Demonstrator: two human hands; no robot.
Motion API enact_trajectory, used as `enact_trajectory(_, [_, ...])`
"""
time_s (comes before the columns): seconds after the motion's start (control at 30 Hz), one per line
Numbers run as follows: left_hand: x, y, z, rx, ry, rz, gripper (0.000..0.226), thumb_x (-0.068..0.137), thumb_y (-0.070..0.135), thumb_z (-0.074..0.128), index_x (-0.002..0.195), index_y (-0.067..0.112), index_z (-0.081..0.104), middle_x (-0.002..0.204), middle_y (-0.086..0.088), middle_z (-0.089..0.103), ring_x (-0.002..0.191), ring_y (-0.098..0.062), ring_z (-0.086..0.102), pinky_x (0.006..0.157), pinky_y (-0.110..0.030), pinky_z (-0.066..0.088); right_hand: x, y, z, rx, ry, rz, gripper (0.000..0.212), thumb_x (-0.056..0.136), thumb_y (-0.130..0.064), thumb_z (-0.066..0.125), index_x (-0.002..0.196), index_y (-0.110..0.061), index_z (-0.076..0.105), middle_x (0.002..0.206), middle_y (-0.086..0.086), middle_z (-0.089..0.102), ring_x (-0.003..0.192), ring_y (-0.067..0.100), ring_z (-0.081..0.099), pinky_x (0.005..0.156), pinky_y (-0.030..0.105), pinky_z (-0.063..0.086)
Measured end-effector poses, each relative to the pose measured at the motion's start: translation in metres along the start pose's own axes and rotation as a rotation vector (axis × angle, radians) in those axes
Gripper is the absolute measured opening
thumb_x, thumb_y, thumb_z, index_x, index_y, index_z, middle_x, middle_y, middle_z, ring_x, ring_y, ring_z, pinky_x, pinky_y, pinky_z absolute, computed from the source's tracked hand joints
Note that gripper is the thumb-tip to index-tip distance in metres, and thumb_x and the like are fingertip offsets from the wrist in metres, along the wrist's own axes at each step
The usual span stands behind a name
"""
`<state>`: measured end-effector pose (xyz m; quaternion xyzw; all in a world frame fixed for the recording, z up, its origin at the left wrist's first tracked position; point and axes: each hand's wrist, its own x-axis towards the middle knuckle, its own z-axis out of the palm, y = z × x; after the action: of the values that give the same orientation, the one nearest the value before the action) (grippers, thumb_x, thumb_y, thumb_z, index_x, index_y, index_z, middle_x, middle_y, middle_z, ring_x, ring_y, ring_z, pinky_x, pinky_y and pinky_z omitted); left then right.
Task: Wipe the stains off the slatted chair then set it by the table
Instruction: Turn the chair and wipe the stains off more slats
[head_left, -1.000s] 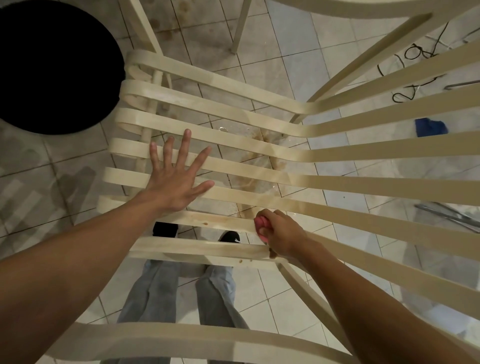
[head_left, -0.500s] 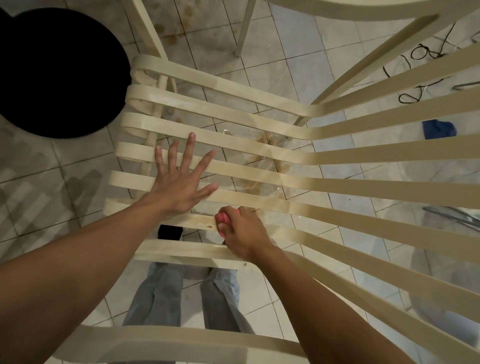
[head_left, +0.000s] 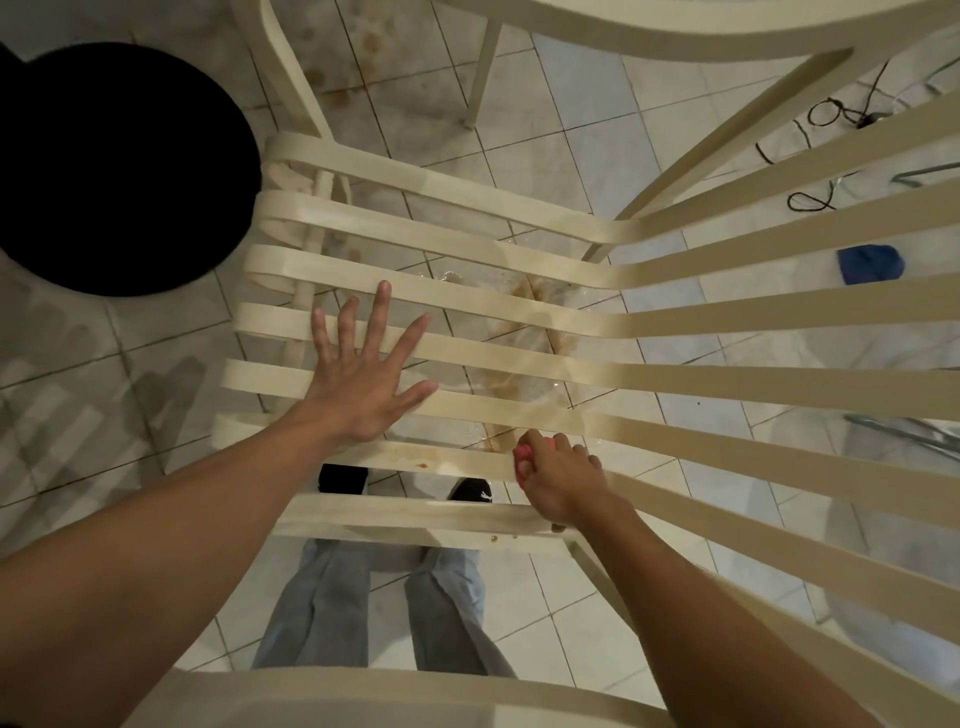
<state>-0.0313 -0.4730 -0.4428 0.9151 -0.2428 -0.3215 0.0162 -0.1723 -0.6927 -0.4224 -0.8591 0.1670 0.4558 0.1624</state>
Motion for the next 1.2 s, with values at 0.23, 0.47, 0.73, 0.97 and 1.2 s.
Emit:
enact_trajectory(0.23, [0.0,0.001,0.002,0.005,0.01,-0.007,0.079,0.09,0.078,0.016,0.149,0.045,-0.026,0.143,-0.001,-0.057,0.144,-0.041,-0.029,0.109,-0.064,-0.023,0.005,-0.042,0.012,0.11,0.021,-0.116,0.025,0.102,-0.035,0.037,0.125,-0.027,0.044,0.127,0.011,0.052,0.115,0.034,0.046,0.101,0.047,0.036])
enact_trajectory(0.47, [0.001,0.001,0.0,0.01,-0.002,-0.009,0.079,0.09,0.078,0.017,0.148,0.045,-0.027,0.142,-0.001,-0.057,0.144,-0.041,-0.029,0.11,-0.064,-0.023,0.001,-0.064,0.022,0.197,0.119,-0.245,0.024,0.102,-0.042,0.037,0.121,-0.031,0.048,0.114,0.005,0.056,0.105,0.027,0.048,0.1,0.048,0.037])
enact_trajectory(0.73, [0.0,0.0,-0.001,0.008,-0.02,-0.005,0.079,0.091,0.077,0.017,0.149,0.045,-0.026,0.141,-0.001,-0.058,0.144,-0.041,-0.03,0.109,-0.063,-0.024,-0.006,-0.003,0.007,0.078,0.051,-0.076,0.029,0.102,-0.047,0.036,0.127,-0.036,0.045,0.128,0.002,0.053,0.122,0.027,0.048,0.115,0.055,0.023])
enact_trajectory(0.97, [-0.001,0.0,-0.002,0.008,-0.013,-0.007,0.079,0.091,0.077,0.018,0.149,0.046,-0.025,0.142,0.0,-0.058,0.145,-0.04,-0.029,0.111,-0.065,-0.021,-0.006,0.019,-0.006,-0.071,-0.027,-0.006,0.026,0.104,-0.039,0.031,0.124,-0.027,0.042,0.123,0.009,0.05,0.115,0.034,0.048,0.103,0.049,0.031])
enact_trajectory(1.2, [0.0,0.001,-0.001,0.0,-0.007,-0.002,0.078,0.091,0.077,0.017,0.149,0.045,-0.024,0.142,0.0,-0.058,0.145,-0.041,-0.028,0.11,-0.064,-0.023,-0.002,-0.008,-0.003,0.026,-0.046,-0.148,0.028,0.104,-0.035,0.037,0.13,-0.024,0.042,0.126,0.008,0.049,0.114,0.032,0.048,0.098,0.044,0.039])
